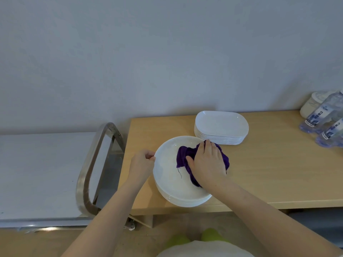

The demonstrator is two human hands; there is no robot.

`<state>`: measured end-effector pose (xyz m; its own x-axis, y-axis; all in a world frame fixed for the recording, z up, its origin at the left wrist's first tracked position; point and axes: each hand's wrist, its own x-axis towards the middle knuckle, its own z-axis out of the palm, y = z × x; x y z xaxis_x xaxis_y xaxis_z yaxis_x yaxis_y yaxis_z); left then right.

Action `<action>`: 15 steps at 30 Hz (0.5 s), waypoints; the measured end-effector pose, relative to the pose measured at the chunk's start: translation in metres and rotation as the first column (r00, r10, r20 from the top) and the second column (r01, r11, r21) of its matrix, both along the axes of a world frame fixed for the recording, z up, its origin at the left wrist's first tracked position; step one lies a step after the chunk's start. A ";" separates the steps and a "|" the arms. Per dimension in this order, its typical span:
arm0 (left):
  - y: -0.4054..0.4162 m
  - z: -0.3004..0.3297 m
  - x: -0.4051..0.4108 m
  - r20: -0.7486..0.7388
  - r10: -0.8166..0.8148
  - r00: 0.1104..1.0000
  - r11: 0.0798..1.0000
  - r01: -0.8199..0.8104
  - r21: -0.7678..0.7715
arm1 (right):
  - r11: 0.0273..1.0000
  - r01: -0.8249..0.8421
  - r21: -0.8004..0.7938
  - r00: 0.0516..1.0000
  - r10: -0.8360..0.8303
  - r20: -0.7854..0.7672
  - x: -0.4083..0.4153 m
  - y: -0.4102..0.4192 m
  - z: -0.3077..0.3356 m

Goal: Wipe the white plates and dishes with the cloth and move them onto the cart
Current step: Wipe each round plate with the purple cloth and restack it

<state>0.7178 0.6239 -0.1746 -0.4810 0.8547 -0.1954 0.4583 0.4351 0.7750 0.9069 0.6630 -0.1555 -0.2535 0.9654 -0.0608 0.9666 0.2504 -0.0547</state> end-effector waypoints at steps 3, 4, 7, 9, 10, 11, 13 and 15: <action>0.000 0.002 0.000 0.044 0.005 0.999 1.000 -0.005 0.014 | 0.997 -0.046 -0.062 0.999 0.045 -0.022 -0.013 -0.003 -0.009; -0.001 0.002 0.000 0.063 0.009 0.998 1.000 -0.010 0.014 | 0.995 -0.069 -0.073 0.997 0.066 -0.046 -0.017 -0.003 -0.011; -0.002 0.002 -0.002 0.114 0.009 0.993 1.000 -0.012 0.027 | 0.985 -0.131 -0.109 0.981 0.112 -0.160 -0.034 0.000 -0.014; -0.003 0.003 -0.004 0.140 0.002 0.990 0.999 -0.006 0.031 | 0.975 -0.177 -0.132 0.960 0.142 -0.240 -0.043 0.001 -0.015; -0.003 0.004 -0.004 0.145 -0.001 0.989 1.000 -0.002 0.027 | 0.970 -0.201 -0.137 0.950 0.159 -0.269 -0.046 0.002 -0.016; -0.003 0.004 -0.005 0.147 -0.003 0.989 1.000 0.000 0.021 | 0.964 -0.226 -0.140 0.940 0.179 -0.289 -0.047 0.002 -0.016; -0.002 0.005 -0.005 0.148 -0.002 0.989 1.000 0.000 0.015 | 0.949 -0.281 -0.140 0.923 0.227 -0.311 -0.047 0.001 -0.018; -0.002 0.005 -0.005 0.137 -0.002 0.991 1.000 0.001 0.012 | 0.928 -0.342 -0.150 0.902 0.279 -0.330 -0.044 0.001 -0.019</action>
